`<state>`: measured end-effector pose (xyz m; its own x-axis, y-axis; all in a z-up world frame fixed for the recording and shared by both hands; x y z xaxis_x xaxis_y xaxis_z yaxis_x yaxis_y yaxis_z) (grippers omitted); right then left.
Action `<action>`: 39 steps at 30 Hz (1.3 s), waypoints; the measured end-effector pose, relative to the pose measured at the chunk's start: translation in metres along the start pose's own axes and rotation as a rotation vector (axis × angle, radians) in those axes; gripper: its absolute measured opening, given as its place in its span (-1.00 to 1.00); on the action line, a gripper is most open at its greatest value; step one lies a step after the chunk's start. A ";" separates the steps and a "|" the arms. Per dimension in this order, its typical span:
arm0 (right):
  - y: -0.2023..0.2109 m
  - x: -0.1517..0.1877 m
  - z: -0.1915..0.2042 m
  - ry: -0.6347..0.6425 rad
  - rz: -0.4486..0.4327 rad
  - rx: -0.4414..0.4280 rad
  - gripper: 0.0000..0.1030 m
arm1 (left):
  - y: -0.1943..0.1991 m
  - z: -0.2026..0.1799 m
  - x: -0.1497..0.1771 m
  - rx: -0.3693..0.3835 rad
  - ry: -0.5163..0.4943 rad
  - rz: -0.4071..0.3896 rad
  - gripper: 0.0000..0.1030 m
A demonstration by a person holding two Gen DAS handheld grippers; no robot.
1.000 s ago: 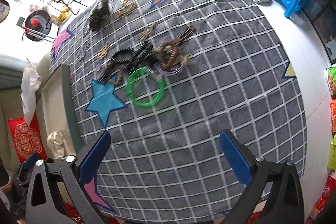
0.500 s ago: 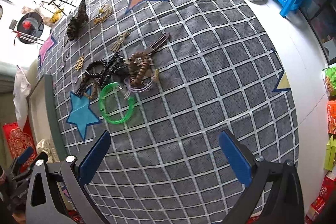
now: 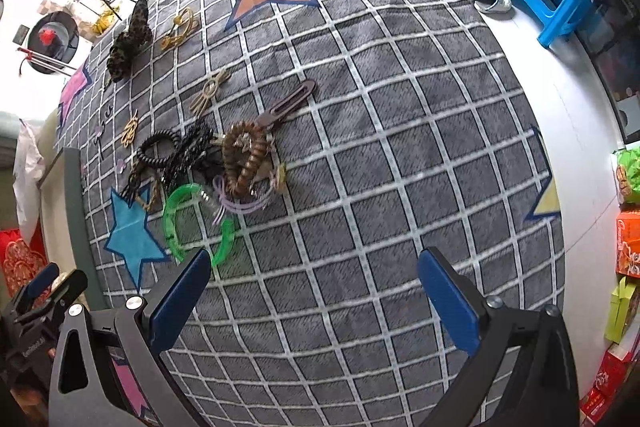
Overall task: Organize jewelry
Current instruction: 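Move both tools back over the jewelry pile on the table, then grasp the black scissors-shaped clip with the left tool while the right tool grasps the brown hair clip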
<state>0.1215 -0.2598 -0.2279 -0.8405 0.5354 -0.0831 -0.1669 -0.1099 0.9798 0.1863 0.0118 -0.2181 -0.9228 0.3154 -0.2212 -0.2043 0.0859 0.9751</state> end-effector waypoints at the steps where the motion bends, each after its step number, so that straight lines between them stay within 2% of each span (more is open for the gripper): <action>1: -0.001 -0.003 0.000 -0.005 -0.003 -0.001 0.99 | -0.002 0.000 -0.003 -0.003 0.002 -0.004 1.00; 11: -0.018 -0.047 0.000 -0.128 -0.007 -0.053 0.99 | -0.029 0.005 -0.032 -0.013 0.017 -0.036 1.00; 17: -0.034 -0.068 0.005 -0.194 0.010 -0.089 0.79 | -0.037 0.004 -0.041 0.004 -0.004 -0.058 0.99; 20: -0.043 -0.075 0.009 -0.215 0.025 -0.088 0.60 | -0.044 0.000 -0.044 0.004 -0.027 -0.051 0.77; 25: -0.058 -0.084 0.017 -0.222 0.041 -0.055 0.49 | -0.055 -0.008 -0.047 0.017 -0.065 -0.047 0.77; 27: -0.064 -0.086 0.023 -0.211 0.048 -0.040 0.48 | -0.059 -0.012 -0.048 0.022 -0.083 -0.046 0.58; 29: -0.070 -0.087 0.029 -0.199 0.053 -0.022 0.45 | -0.066 -0.016 -0.049 0.031 -0.095 -0.026 0.55; 33: -0.074 -0.091 0.045 -0.152 0.033 0.048 0.40 | -0.076 -0.020 -0.050 0.052 -0.103 -0.002 0.31; 34: -0.075 -0.092 0.050 -0.140 0.030 0.070 0.35 | -0.078 -0.022 -0.049 0.052 -0.106 0.000 0.30; 36: -0.077 -0.092 0.058 -0.113 0.023 0.111 0.27 | -0.080 -0.024 -0.048 0.051 -0.117 0.007 -0.02; 38: -0.079 -0.091 0.066 -0.081 0.010 0.158 0.10 | -0.081 -0.025 -0.047 0.053 -0.119 0.006 -0.05; 39: -0.079 -0.090 0.070 -0.063 0.001 0.175 0.00 | -0.081 -0.025 -0.047 0.059 -0.119 0.004 -0.21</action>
Point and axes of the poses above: each gripper's, at about its wrist camera, not at the fingertips, and y roughly against the way its jaws point, z to its left, x to its underside, the point moved 2 cm from there along -y, roughly the way its jaws point, and after that the axes turned 8 degrees about -y, right-handed, at the moved point
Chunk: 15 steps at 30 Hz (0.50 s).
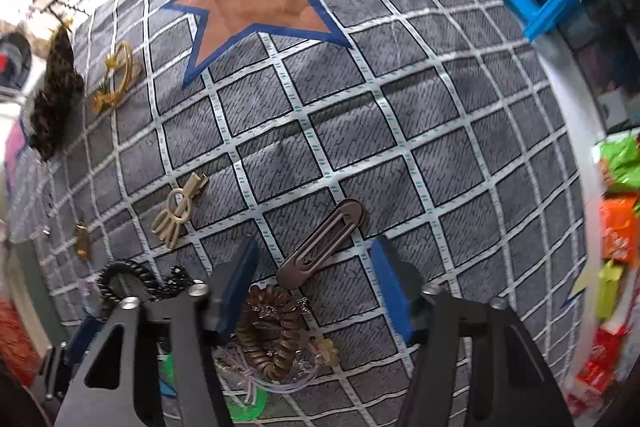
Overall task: Organize jewelry
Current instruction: 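Grasp the black scissors-shaped clip with the left tool while the right tool grasps the brown hair clip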
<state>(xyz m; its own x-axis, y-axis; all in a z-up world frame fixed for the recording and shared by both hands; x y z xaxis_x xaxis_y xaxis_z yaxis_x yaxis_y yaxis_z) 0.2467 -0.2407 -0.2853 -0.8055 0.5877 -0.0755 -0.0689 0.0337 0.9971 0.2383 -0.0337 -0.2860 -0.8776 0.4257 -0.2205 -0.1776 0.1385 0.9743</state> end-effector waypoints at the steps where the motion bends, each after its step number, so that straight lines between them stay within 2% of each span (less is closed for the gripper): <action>1: 0.000 0.001 0.004 0.007 -0.007 0.004 -0.11 | 0.000 0.000 0.000 0.002 -0.002 -0.002 -0.29; 2: 0.001 0.002 0.006 0.013 -0.013 0.003 -0.18 | 0.000 0.000 0.000 0.005 -0.003 -0.002 -0.31; 4: 0.002 0.003 0.009 0.017 -0.019 -0.004 -0.58 | 0.001 0.001 -0.001 0.018 0.000 -0.005 -0.47; 5: 0.001 0.004 0.009 0.014 -0.020 -0.009 -0.66 | 0.001 0.001 -0.001 0.021 0.001 -0.006 -0.47; 10: 0.004 0.004 -0.007 -0.018 -0.025 -0.100 -0.67 | 0.005 0.000 -0.002 0.038 0.010 -0.023 -0.48; 15: 0.007 0.003 -0.042 -0.087 -0.018 -0.203 -0.67 | 0.015 0.005 0.001 0.051 0.012 -0.047 -0.49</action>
Point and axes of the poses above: each gripper's, at about its wrist camera, not at the fingertips, and y roughly against the way its jaws point, z to its left, x to its underside, the point moved 2 cm from there along -y, roughly the way its jaws point, and after that the axes turned 8 degrees about -y, right-handed, at the moved point
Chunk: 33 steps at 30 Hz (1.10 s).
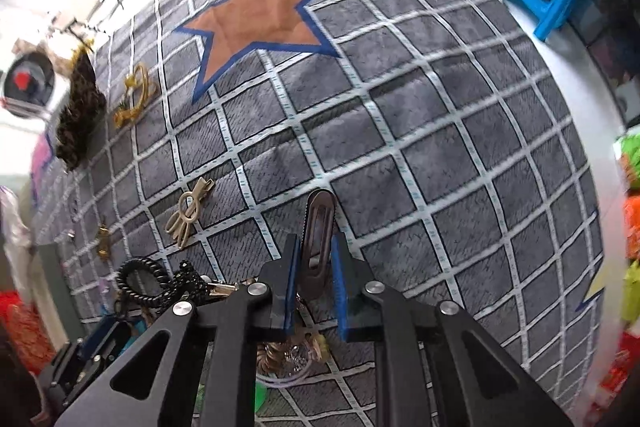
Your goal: Organize jewelry
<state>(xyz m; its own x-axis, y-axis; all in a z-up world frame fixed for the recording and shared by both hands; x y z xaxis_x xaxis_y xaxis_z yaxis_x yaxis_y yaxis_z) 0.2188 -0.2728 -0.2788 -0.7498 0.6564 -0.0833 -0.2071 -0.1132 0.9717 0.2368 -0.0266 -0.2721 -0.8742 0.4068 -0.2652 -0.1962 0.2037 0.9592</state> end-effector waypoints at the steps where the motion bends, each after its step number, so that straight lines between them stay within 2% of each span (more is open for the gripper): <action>1: 0.001 -0.001 -0.005 -0.010 0.001 -0.013 -0.67 | 0.002 0.001 0.000 0.001 0.002 -0.005 -0.49; 6: 0.010 0.004 -0.022 -0.014 0.000 -0.052 -0.67 | 0.012 0.002 0.003 0.013 0.017 -0.019 -0.49; 11: 0.028 0.027 -0.033 -0.005 -0.001 -0.083 -0.67 | 0.024 0.001 0.009 0.023 0.022 -0.032 -0.50; 19: 0.038 0.042 -0.027 0.016 0.009 -0.095 -0.67 | 0.046 -0.001 0.018 0.038 0.024 -0.053 -0.50; 33: 0.064 0.100 -0.011 0.094 0.039 -0.088 -0.67 | 0.094 -0.002 0.055 0.065 0.021 -0.075 -0.50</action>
Point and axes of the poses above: each gripper's, at about its wrist camera, not at the fingertips, and y roughly against the way its jaws point, z to its left, x to its underside, the point moved 2 cm from there along -y, roughly the way its jaws point, and after that the axes turned 8 degrees about -y, right-handed, at the moved point
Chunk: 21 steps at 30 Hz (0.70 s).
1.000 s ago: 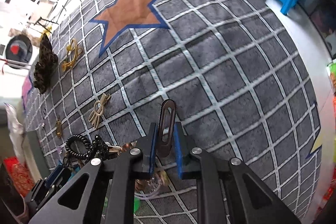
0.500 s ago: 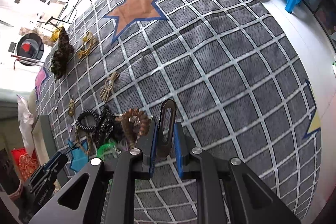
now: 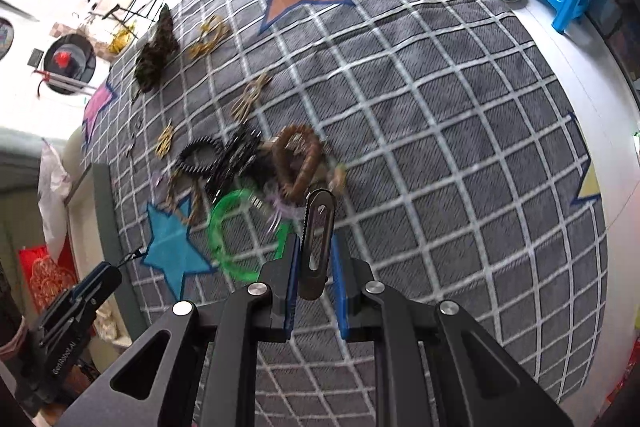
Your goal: Organize jewelry
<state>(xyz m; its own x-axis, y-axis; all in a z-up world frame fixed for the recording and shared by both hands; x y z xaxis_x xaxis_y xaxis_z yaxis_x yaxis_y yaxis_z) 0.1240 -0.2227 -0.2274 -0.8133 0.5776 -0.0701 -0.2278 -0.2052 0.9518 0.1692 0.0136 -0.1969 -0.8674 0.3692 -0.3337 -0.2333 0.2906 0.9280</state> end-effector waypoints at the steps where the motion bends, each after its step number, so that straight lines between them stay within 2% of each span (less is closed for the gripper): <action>1: 0.001 0.004 0.003 0.005 0.003 -0.002 -0.67 | 0.005 0.000 0.003 0.001 0.000 -0.004 -0.50; 10: 0.013 0.032 0.034 0.049 0.008 -0.014 -0.67 | 0.038 0.016 0.023 -0.002 0.022 -0.033 -0.50; 21: 0.019 0.053 0.084 0.120 0.001 -0.035 -0.67 | 0.074 0.058 0.039 -0.033 0.074 -0.084 -0.50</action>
<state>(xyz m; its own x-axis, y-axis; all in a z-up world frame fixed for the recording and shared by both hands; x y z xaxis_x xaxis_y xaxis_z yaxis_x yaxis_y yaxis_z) 0.1213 -0.1297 -0.1879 -0.8713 0.4792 -0.1060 -0.2435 -0.2344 0.9412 0.1434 0.1004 -0.1508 -0.8739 0.2780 -0.3987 -0.3201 0.2881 0.9025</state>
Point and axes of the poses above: each gripper's, at about its wrist camera, not at the fingertips, and y roughly against the way its jaws point, z to its left, x to its underside, the point moved 2 cm from there along -y, roughly the way its jaws point, and after that the axes turned 8 degrees about -y, right-handed, at the moved point
